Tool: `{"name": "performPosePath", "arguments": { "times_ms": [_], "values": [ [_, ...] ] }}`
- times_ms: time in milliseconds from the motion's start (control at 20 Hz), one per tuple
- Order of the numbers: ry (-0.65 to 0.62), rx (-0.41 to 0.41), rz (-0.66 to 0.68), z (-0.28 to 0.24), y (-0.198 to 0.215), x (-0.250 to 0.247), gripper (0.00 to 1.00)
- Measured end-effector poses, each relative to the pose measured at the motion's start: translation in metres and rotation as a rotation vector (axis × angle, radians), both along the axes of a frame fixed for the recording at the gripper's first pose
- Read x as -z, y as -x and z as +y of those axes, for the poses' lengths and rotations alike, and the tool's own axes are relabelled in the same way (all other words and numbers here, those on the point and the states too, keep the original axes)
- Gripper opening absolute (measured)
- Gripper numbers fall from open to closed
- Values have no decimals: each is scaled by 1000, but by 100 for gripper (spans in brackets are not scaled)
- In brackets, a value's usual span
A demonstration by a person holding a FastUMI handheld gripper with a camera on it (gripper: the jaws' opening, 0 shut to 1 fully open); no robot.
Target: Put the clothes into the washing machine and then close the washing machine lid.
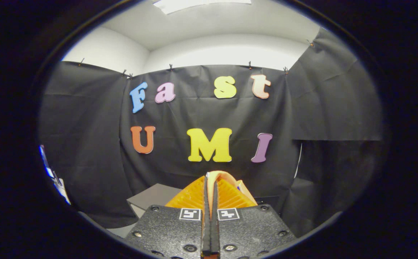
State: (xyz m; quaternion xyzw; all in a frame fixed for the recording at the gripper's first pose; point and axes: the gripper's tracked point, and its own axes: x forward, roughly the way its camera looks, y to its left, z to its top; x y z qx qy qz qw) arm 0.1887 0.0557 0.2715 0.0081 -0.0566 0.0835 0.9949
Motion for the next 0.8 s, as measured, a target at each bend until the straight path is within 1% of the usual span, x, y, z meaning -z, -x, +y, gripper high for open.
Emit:
{"name": "performPosePath", "arguments": {
  "times_ms": [150,400,600,800],
  "values": [
    [13,21,19,-31,-26,5,4],
    [2,16,100,-71,-101,36,4],
    [-7,3,195,-94,-169,84,4],
    [12,-7,310,-101,-230,150,4]
  ]
}}
